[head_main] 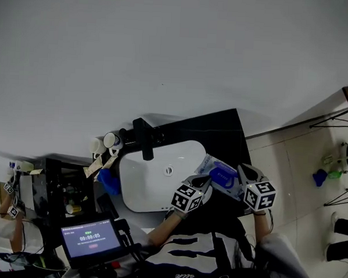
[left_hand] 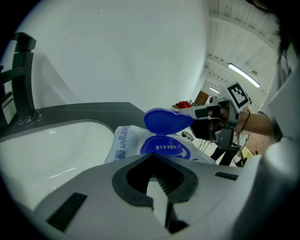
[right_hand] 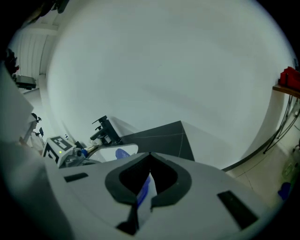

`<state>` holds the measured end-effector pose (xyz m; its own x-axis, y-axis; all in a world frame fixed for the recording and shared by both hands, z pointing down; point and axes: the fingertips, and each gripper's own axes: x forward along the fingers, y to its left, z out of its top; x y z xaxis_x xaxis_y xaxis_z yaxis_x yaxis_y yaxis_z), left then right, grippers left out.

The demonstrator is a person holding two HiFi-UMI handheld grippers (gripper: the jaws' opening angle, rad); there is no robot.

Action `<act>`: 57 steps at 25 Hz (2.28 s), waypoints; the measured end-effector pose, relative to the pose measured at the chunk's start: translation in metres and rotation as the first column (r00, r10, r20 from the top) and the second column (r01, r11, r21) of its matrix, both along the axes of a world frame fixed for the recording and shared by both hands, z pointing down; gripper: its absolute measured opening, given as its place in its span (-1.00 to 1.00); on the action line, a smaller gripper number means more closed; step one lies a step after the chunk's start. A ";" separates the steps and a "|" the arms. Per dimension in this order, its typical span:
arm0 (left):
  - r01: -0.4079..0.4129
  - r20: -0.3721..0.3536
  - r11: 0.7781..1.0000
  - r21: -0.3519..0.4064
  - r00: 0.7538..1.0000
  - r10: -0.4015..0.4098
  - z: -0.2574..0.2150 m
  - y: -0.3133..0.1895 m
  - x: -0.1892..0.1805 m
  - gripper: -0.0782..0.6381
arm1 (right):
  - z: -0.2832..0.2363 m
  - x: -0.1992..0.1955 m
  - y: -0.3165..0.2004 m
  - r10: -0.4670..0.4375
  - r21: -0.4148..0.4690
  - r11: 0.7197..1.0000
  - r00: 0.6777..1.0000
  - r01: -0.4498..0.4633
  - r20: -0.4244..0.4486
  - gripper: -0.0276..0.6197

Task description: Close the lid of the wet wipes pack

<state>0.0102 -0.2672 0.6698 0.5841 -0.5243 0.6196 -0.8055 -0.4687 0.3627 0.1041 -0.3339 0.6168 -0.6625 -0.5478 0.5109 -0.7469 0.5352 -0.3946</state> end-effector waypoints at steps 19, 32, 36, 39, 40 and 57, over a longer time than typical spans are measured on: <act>0.063 -0.017 0.998 0.022 0.998 -0.063 -0.019 0.009 -0.024 -0.78 | 0.048 -0.048 0.061 -0.223 -0.157 0.969 0.945 0.189 -0.238 -0.92; 0.040 -0.157 0.994 0.102 0.987 -0.024 -0.062 0.024 -0.037 -0.78 | 0.007 -0.054 0.081 0.021 -0.038 0.999 0.996 -0.024 -0.087 -0.92; 0.035 -0.248 0.987 0.157 0.969 0.005 -0.094 0.030 -0.044 -0.78 | -0.010 -0.071 0.101 0.099 -0.020 0.995 0.995 -0.100 -0.031 -0.92; 0.004 -0.300 0.979 0.202 0.952 0.058 -0.118 0.041 -0.048 -0.78 | -0.021 -0.085 0.120 0.164 -0.012 0.986 0.986 -0.164 0.008 -0.92; -0.012 -0.305 0.976 0.217 0.949 0.080 -0.123 0.047 -0.049 -0.78 | -0.025 -0.089 0.127 0.187 -0.006 0.982 0.982 -0.186 0.017 -0.92; -0.276 -0.331 0.931 0.240 0.878 0.346 -0.141 0.159 -0.039 -0.78 | -0.062 -0.085 0.263 0.487 0.028 0.871 0.870 -0.490 0.070 -0.92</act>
